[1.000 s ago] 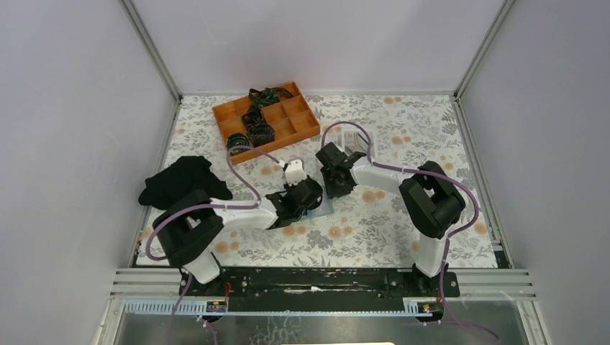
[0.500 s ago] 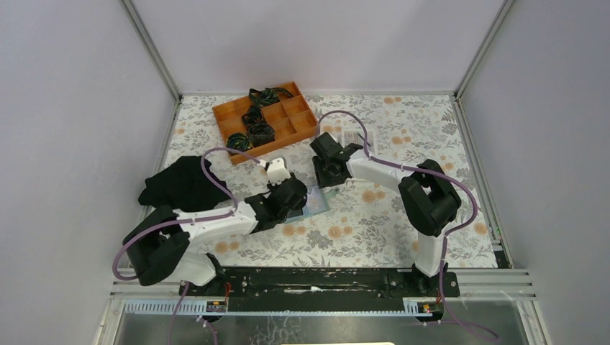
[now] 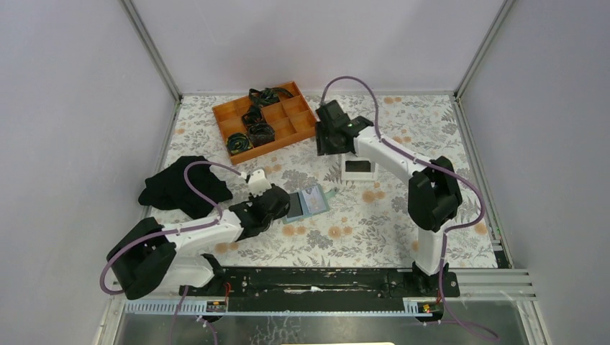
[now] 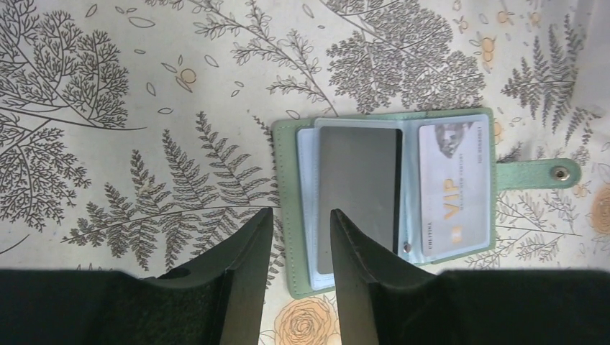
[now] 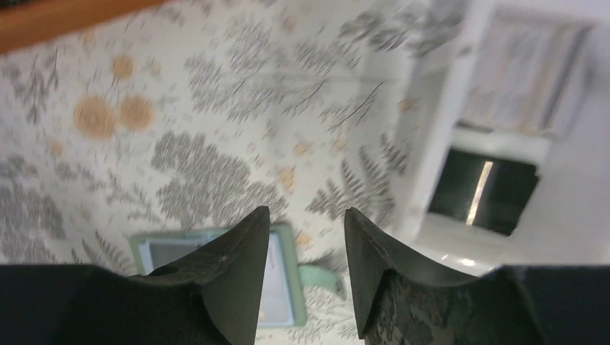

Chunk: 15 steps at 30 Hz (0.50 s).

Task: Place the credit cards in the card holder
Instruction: Insert the credit card into the card holder, then pick up the credit card from the storage box.

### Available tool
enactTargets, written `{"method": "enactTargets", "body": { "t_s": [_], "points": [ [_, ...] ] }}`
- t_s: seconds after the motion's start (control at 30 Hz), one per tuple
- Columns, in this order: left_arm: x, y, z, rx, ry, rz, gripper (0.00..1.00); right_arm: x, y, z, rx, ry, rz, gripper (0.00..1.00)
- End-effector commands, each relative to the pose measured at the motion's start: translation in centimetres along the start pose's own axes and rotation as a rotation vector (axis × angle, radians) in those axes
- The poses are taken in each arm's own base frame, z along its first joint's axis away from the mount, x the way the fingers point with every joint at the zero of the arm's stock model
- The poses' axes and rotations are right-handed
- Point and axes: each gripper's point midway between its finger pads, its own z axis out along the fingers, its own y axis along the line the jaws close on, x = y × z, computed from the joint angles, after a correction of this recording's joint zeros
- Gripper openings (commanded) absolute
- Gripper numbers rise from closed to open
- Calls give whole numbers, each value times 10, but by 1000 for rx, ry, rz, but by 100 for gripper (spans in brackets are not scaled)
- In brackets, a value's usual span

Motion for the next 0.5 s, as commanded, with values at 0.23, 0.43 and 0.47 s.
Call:
{"method": "enactTargets", "body": {
  "t_s": [0.23, 0.43, 0.47],
  "points": [
    [15, 8, 12, -8, 83, 4, 43, -67, -87, 15, 148, -64, 136, 55],
    [19, 14, 21, -36, 117, 17, 42, -69, -104, 23, 167, -54, 168, 55],
    [19, 15, 22, -41, 121, 19, 43, -68, -106, 23, 171, -55, 171, 55]
  ]
}}
